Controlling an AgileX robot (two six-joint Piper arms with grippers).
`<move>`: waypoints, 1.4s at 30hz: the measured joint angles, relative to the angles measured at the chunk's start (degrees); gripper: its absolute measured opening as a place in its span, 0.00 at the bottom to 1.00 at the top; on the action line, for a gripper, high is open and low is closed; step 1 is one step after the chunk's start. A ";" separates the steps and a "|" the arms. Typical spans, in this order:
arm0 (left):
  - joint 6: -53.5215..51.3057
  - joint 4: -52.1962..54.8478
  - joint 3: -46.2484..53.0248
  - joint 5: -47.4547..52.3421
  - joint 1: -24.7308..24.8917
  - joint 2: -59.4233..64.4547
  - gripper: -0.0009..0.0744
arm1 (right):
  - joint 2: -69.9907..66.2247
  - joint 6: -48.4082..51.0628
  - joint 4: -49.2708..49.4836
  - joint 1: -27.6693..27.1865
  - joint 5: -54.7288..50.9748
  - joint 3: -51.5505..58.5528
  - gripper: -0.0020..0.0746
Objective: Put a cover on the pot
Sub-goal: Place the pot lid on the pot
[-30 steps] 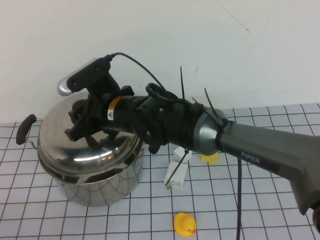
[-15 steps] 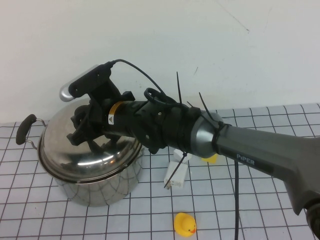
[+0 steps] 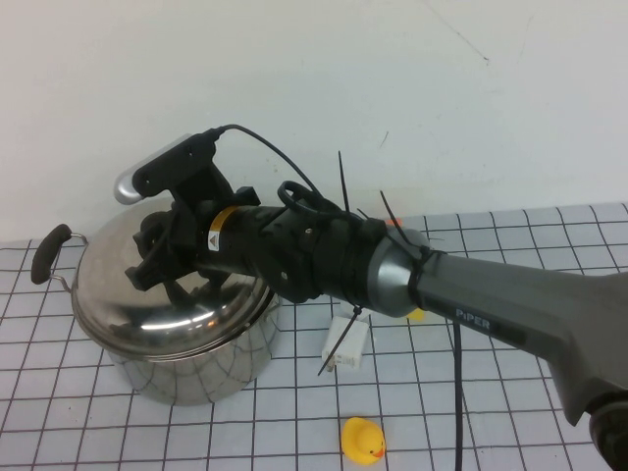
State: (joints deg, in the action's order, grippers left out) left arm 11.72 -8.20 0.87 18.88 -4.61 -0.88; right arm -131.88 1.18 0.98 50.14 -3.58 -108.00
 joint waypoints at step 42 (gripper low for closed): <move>0.22 0.00 0.00 0.00 0.00 0.00 0.01 | 1.63 1.96 0.79 -0.79 -3.78 -0.09 0.73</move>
State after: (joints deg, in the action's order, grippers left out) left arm 11.94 -8.20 0.87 18.88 -4.61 -0.88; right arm -130.24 3.14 1.77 49.35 -7.36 -108.10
